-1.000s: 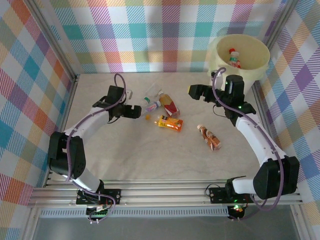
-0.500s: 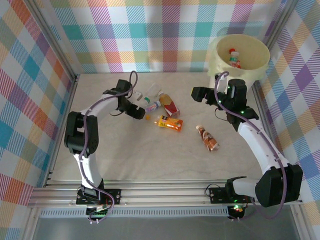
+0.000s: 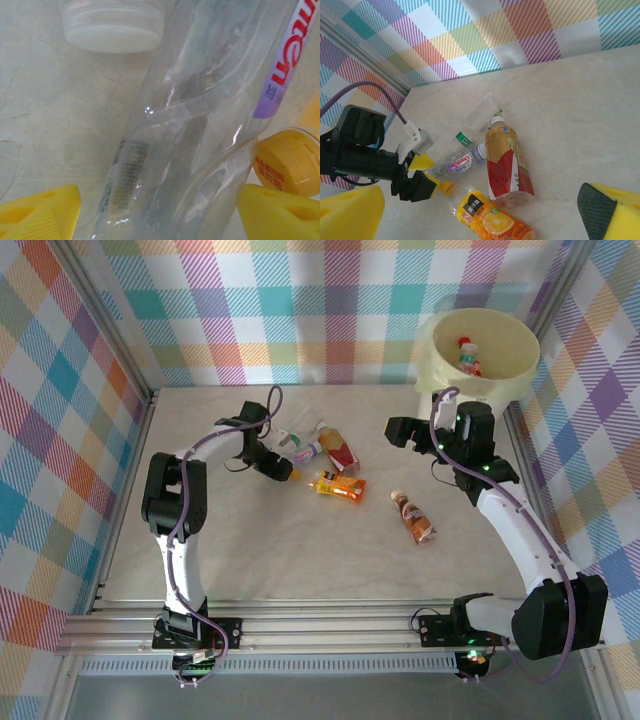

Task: Put the plastic bottles in the bin

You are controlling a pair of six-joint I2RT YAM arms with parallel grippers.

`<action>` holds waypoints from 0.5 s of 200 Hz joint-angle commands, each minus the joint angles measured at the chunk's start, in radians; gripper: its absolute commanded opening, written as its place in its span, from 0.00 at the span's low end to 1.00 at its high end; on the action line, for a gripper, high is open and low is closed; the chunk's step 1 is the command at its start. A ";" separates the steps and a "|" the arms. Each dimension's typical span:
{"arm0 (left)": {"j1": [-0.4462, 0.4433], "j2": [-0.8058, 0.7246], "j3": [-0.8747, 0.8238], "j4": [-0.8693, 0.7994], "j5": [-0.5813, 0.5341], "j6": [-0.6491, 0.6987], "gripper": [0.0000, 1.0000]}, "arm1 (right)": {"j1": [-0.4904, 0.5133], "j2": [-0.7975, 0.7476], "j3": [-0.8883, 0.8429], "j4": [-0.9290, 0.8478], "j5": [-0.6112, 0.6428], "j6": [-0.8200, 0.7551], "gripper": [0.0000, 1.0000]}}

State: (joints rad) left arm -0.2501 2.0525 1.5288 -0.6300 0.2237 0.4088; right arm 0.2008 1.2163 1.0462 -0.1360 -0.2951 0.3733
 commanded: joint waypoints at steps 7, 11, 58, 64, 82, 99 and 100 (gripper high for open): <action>0.006 0.019 0.021 -0.020 0.027 -0.002 0.80 | 0.004 -0.015 -0.020 0.008 0.010 -0.017 1.00; 0.006 0.023 0.020 -0.020 0.026 -0.002 0.79 | 0.005 -0.016 -0.022 0.009 0.011 -0.016 1.00; 0.006 -0.020 -0.043 0.039 0.025 -0.020 0.67 | 0.004 -0.033 -0.035 0.002 0.019 -0.024 1.00; 0.006 -0.029 -0.054 0.047 0.021 -0.022 0.66 | 0.004 -0.036 -0.035 -0.002 0.022 -0.027 1.00; 0.006 -0.059 -0.086 0.067 0.003 -0.026 0.61 | 0.004 -0.048 -0.043 -0.002 0.037 -0.030 1.00; 0.006 -0.096 -0.119 0.089 -0.003 -0.031 0.58 | 0.004 -0.063 -0.052 0.007 0.046 -0.030 1.00; 0.006 -0.099 -0.121 0.089 -0.003 -0.032 0.57 | 0.004 -0.063 -0.052 0.008 0.045 -0.030 1.00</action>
State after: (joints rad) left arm -0.2501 2.0205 1.4586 -0.5629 0.2245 0.3866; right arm 0.2008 1.1870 1.0096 -0.1383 -0.2687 0.3630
